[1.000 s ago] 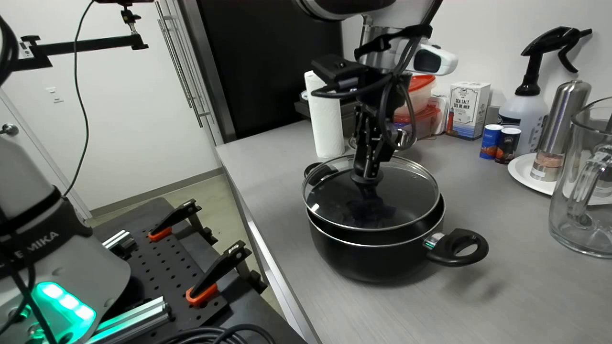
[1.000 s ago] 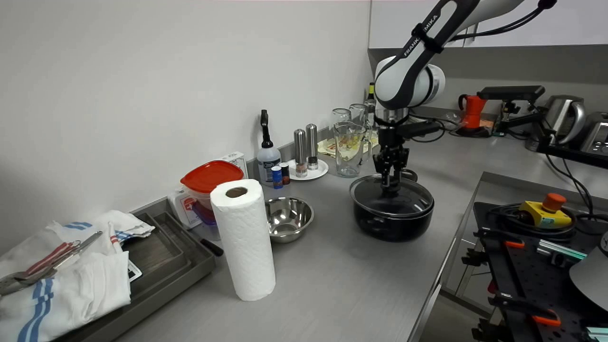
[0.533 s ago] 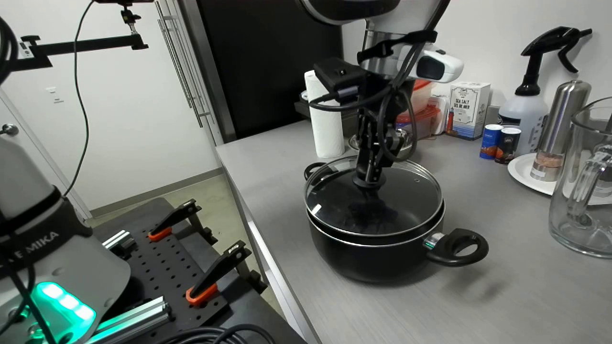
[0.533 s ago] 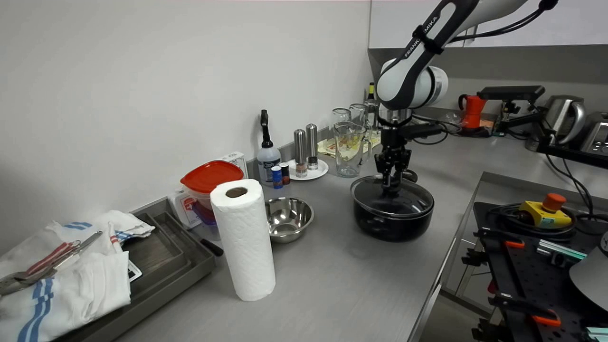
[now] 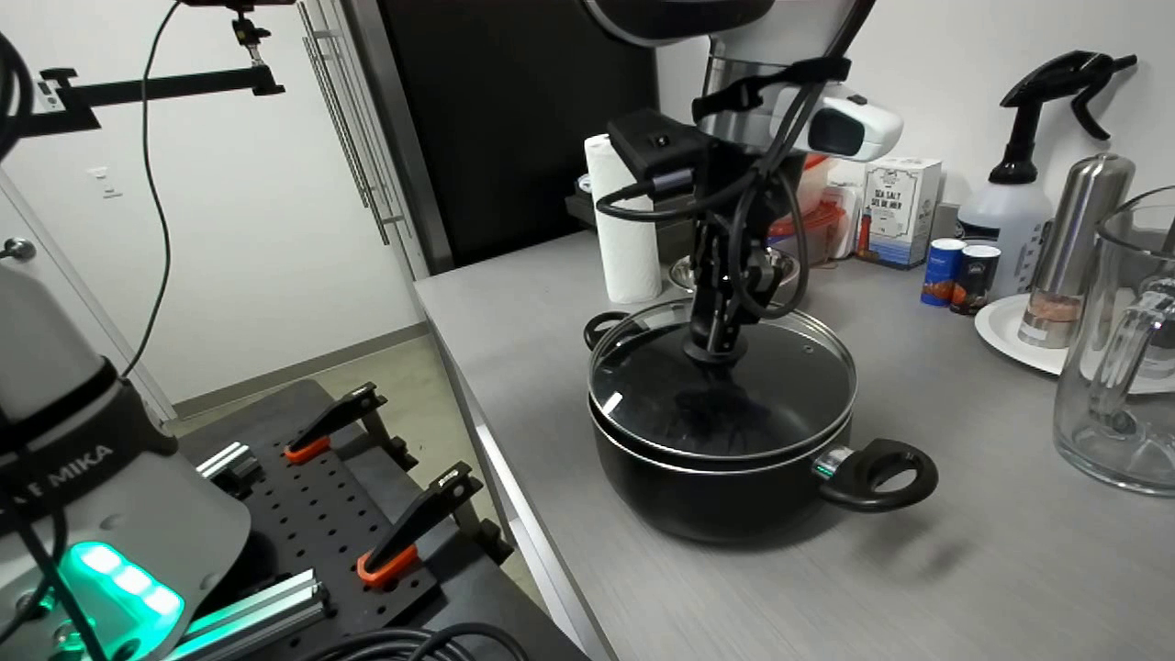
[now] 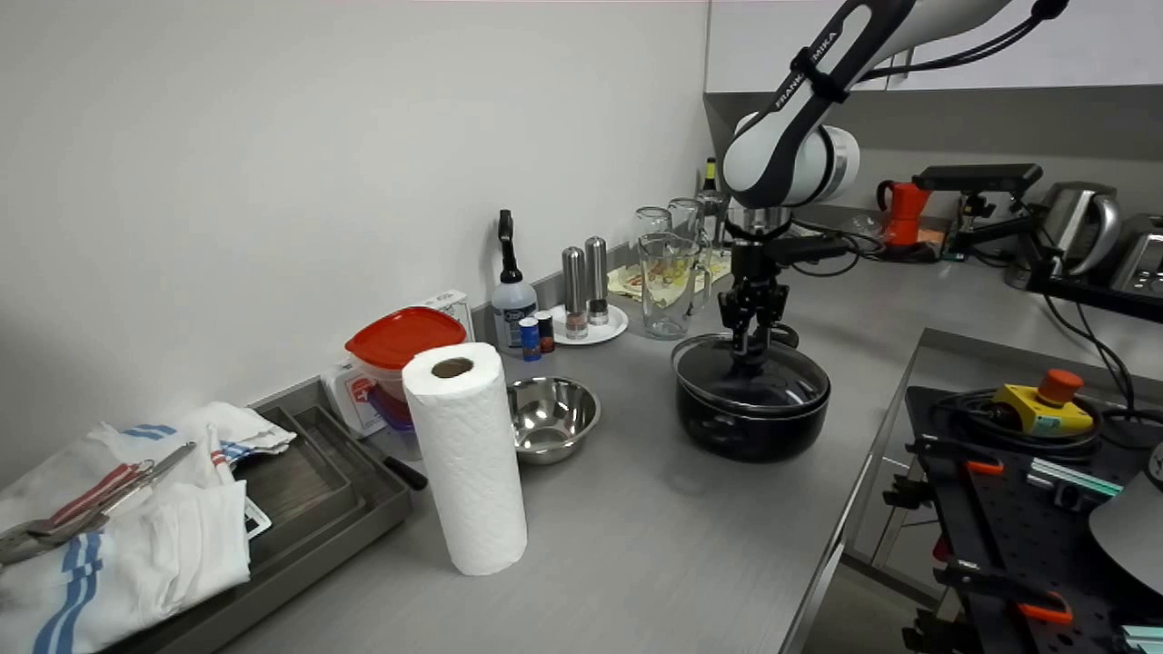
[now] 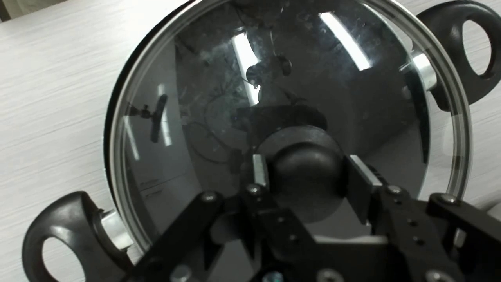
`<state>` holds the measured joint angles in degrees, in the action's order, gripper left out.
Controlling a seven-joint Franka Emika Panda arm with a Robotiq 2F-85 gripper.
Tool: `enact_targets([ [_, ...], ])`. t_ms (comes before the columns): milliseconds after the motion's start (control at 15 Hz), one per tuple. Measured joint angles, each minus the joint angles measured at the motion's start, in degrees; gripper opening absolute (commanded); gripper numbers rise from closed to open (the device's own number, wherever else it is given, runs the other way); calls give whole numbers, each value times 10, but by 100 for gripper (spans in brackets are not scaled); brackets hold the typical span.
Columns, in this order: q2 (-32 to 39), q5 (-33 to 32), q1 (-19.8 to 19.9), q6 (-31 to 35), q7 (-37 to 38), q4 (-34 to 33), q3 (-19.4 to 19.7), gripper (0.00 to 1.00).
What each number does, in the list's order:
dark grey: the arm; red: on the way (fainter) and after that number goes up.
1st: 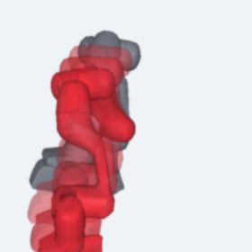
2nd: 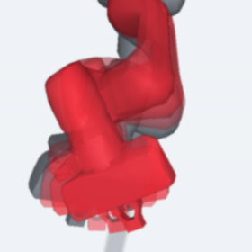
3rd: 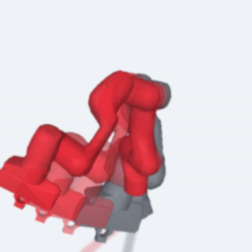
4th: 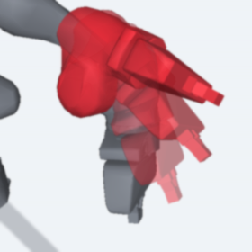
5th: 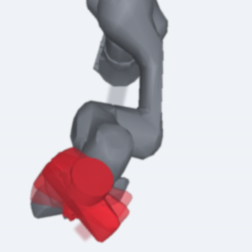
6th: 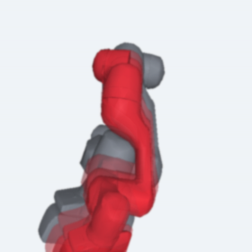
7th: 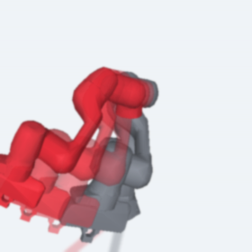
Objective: Cover the pot
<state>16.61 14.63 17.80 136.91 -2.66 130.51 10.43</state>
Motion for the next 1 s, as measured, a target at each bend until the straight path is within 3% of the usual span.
enact_targets([
  [1000, 1, -5, -1, 1, 7, 0, 11, 25],
])
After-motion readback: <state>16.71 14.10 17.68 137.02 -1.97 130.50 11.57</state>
